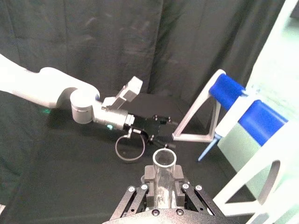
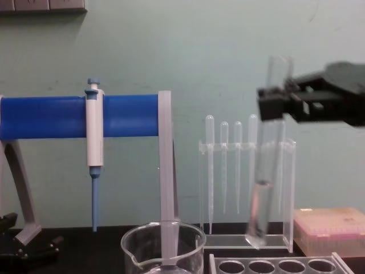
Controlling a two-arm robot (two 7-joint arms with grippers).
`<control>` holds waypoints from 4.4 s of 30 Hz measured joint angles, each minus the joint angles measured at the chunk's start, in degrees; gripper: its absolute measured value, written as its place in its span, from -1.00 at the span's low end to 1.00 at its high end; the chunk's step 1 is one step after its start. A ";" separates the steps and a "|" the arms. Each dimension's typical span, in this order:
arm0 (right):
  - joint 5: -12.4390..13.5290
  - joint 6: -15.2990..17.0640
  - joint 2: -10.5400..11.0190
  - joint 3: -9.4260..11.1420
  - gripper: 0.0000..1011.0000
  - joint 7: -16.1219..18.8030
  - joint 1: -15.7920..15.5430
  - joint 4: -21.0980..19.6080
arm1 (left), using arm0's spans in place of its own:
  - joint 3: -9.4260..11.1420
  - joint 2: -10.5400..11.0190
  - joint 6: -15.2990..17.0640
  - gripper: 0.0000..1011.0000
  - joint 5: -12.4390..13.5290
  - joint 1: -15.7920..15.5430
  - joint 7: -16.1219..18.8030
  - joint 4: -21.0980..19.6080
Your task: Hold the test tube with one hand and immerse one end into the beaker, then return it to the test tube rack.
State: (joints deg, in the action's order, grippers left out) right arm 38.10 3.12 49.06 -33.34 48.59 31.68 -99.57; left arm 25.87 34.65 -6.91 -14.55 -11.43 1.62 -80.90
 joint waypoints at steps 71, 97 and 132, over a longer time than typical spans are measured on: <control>-6.66 -8.74 -8.30 1.16 -0.52 1.49 -6.71 15.61 | 0.00 0.00 0.00 0.98 0.00 0.00 0.00 0.00; -7.38 -8.78 -8.60 0.82 0.11 1.43 -6.58 16.08 | 0.00 0.00 0.00 0.98 0.00 0.00 0.00 0.00; -13.51 -21.96 -22.46 18.93 0.98 -40.21 -31.11 8.58 | 0.00 0.00 0.00 0.98 0.00 0.00 0.00 0.00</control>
State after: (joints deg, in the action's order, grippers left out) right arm 24.59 -18.84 26.59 -14.41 8.38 0.57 -90.98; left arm 25.86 34.65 -6.91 -14.55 -11.43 1.62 -80.90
